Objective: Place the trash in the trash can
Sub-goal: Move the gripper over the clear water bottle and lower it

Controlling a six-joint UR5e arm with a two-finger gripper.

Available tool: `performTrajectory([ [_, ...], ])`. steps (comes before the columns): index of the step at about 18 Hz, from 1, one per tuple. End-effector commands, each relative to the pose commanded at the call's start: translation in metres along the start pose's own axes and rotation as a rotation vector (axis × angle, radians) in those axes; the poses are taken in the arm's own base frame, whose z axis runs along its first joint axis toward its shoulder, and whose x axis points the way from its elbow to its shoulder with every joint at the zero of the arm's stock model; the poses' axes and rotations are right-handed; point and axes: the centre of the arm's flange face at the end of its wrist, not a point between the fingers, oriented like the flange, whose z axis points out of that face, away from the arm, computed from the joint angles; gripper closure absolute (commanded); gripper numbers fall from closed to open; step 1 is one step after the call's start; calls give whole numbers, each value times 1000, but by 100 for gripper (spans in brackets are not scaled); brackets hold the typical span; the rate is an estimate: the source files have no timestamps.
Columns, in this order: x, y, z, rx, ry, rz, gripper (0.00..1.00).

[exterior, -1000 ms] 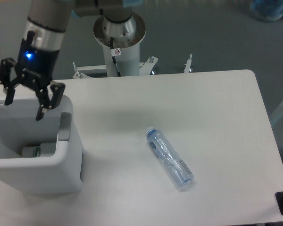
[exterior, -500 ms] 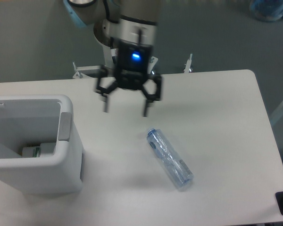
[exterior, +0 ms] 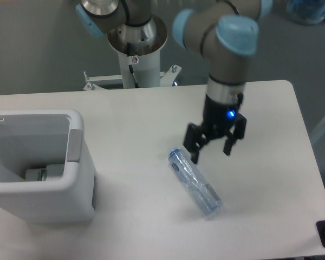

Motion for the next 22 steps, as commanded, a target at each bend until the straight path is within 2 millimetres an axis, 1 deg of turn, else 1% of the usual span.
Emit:
performTrajectory([
  [3, -8, 2, 33, -42, 2, -8, 0],
  [4, -12, 0, 45, -55, 4, -12, 0],
  [5, -14, -3, 53, -61, 4, -14, 0],
  [7, -19, -8, 61, -68, -12, -17, 0],
  [9, -25, -6, 73, -90, -59, -30, 0],
  [11, -29, -7, 84, -103, -68, -34, 0],
  [13, -25, -11, 93, -108, -68, -34, 0],
  [15, -20, -13, 97, -108, -68, -31, 0],
  [18, -16, -11, 99, -112, -65, -26, 0],
  [20, -11, -10, 104, -118, -63, -19, 0],
  [22, -11, -8, 112, -131, -61, -19, 0],
])
